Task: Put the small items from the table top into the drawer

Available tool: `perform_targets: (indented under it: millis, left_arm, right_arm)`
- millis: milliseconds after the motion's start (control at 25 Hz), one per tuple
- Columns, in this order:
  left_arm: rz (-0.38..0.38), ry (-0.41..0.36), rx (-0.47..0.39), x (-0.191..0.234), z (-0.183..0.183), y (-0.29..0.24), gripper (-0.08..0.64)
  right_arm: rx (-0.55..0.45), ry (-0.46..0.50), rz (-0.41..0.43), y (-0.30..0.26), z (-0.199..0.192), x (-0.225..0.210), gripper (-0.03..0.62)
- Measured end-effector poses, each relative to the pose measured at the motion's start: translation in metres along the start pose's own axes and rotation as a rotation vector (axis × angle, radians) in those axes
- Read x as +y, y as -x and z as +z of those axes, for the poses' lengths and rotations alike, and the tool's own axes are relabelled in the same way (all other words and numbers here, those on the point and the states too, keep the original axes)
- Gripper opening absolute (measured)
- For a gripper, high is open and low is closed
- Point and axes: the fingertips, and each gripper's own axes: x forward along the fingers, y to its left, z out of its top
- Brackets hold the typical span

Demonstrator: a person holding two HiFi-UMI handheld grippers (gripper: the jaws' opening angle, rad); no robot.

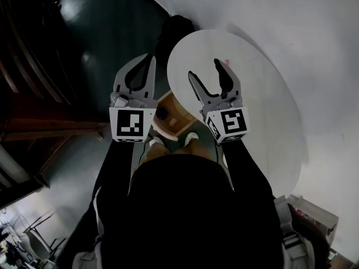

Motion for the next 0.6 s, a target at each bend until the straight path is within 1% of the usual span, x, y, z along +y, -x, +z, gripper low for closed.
perform_targets:
  millis: [160,320,440,600]
  left_arm:
    - [-0.01,-0.002,-0.021,-0.012,0.005,-0.011,0.015]
    - [-0.049,0.013,-0.044,-0.028,0.006,-0.023,0.015]
    - [-0.078,0.011,-0.041,-0.044,0.004,-0.036,0.015]
    - [-0.106,0.035,-0.037,-0.063,-0.001,-0.058,0.015]
  right_arm:
    - [-0.006,-0.011,-0.008,0.004,-0.001,-0.012,0.322]
    - [0.016,-0.02,-0.034,0.007,-0.013,-0.03,0.322]
    - [0.03,-0.03,-0.059,0.012,-0.02,-0.048,0.321]
    - [0.043,-0.032,-0.09,0.018,-0.027,-0.075,0.321]
